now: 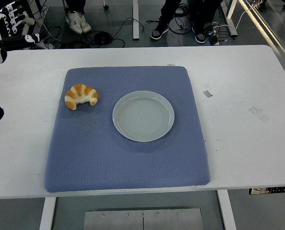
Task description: Place the bread on the table
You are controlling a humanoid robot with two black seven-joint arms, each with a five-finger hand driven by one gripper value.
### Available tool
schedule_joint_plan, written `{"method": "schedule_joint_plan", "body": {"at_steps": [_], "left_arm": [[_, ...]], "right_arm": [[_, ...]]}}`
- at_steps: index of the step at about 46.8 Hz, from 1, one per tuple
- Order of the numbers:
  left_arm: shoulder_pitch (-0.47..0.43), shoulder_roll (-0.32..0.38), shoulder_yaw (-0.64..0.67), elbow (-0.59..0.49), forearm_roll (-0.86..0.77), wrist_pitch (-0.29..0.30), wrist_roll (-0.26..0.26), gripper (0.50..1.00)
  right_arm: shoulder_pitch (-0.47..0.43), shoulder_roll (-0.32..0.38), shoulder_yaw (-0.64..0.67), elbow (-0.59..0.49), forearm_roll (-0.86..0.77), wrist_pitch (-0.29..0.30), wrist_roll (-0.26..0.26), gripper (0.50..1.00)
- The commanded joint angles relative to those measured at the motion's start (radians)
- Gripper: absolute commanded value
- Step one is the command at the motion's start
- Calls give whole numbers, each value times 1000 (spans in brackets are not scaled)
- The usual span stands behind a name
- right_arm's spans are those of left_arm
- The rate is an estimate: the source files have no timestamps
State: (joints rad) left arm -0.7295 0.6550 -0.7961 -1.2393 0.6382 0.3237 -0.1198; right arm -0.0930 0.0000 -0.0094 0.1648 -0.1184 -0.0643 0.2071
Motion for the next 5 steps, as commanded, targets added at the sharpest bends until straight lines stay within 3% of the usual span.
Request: {"method": "schedule_joint_plan", "body": {"at_steps": [1, 5], "left_arm": [[1, 0, 0, 0, -12, 0, 2, 943], [-1, 6, 0, 0, -28, 0, 2, 948]], "right_arm": [[-1, 0, 0, -2, 0, 0, 0, 1000], [2, 0, 11, -1, 0, 1, 0, 1000]]}}
